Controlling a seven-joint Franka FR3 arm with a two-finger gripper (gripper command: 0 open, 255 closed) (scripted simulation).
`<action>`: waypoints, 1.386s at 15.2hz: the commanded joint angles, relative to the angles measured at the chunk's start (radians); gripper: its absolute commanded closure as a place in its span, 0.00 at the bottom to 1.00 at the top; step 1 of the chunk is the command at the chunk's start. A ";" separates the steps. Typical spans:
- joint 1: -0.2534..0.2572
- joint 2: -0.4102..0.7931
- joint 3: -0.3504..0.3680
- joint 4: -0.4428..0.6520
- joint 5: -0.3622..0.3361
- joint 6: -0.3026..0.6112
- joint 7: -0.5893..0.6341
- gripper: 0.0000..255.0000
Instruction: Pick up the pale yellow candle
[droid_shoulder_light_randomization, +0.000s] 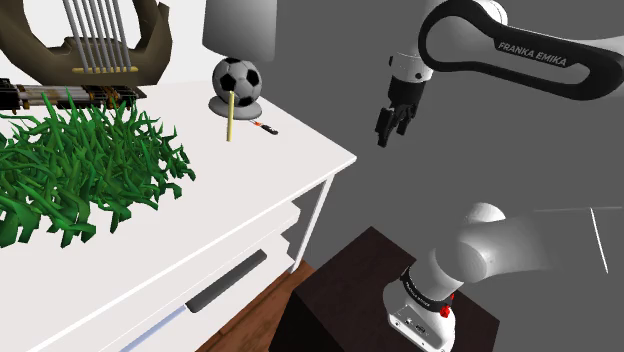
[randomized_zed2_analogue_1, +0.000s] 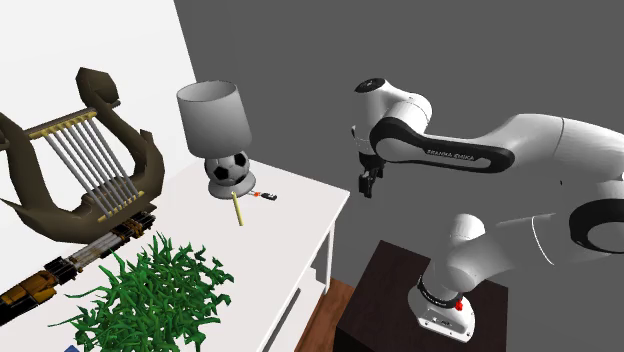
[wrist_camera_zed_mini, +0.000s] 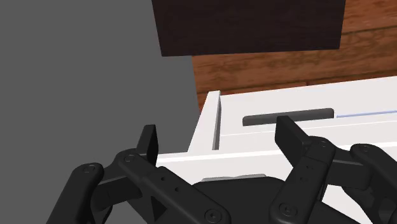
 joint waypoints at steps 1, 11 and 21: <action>0.000 0.000 0.000 0.000 0.000 0.000 0.000 0.00; 0.032 0.302 0.079 0.198 0.074 0.165 0.097 0.00; 0.060 0.620 0.150 0.505 0.081 0.242 0.186 0.00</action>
